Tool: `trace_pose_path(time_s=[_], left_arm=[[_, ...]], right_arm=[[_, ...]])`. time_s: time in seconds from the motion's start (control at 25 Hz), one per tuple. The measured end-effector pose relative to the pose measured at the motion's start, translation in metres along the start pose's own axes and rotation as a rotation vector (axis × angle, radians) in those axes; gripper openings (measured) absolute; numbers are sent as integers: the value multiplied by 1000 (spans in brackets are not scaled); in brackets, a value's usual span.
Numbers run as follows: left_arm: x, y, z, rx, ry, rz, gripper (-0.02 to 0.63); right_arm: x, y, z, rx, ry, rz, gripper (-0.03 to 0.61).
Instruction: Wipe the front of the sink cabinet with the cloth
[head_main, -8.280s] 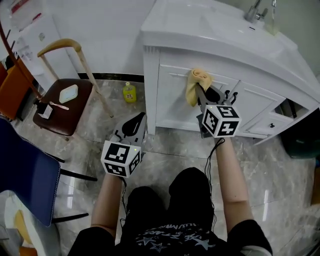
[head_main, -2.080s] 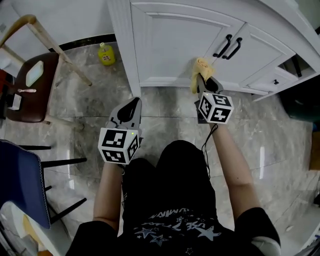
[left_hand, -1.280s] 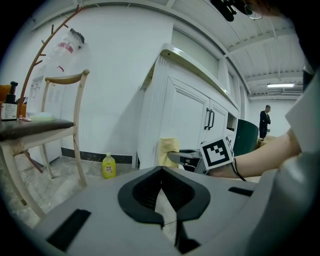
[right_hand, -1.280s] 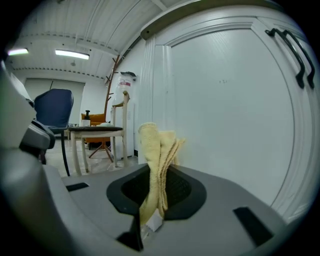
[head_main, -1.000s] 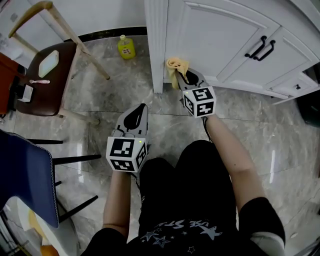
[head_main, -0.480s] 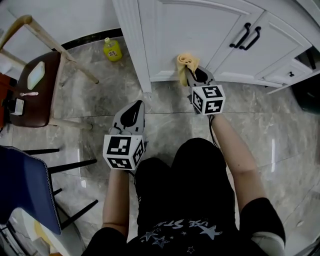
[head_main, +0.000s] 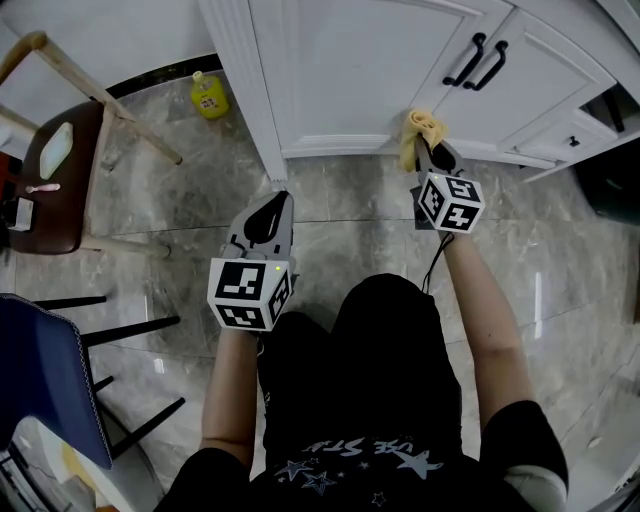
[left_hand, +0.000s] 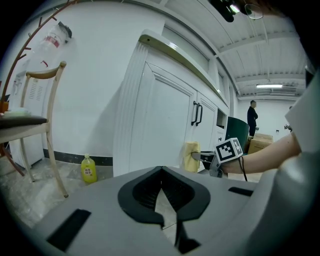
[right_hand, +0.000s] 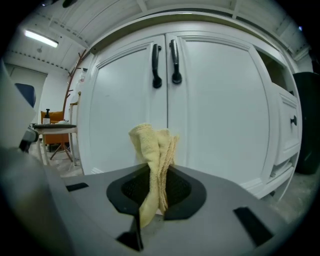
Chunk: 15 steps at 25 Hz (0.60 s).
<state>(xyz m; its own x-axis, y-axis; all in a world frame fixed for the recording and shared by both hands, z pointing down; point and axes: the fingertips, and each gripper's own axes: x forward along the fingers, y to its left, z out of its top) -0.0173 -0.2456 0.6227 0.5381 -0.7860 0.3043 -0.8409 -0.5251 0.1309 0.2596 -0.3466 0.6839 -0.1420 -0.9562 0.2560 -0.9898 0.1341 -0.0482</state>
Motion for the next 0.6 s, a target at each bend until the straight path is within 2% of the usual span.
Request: trace_pose_path(time_s=[0.24, 0.36, 0.6], left_arm=[[4, 0, -4, 1, 10, -3, 16], [1, 9, -9, -4, 14, 14, 17], [-11, 31, -24, -30, 33, 44, 17]], right_arm=[[-4, -3, -4, 17, 3, -6, 63], [-4, 25, -13, -11, 26, 67, 63], [13, 112, -37, -101, 87, 265, 63]])
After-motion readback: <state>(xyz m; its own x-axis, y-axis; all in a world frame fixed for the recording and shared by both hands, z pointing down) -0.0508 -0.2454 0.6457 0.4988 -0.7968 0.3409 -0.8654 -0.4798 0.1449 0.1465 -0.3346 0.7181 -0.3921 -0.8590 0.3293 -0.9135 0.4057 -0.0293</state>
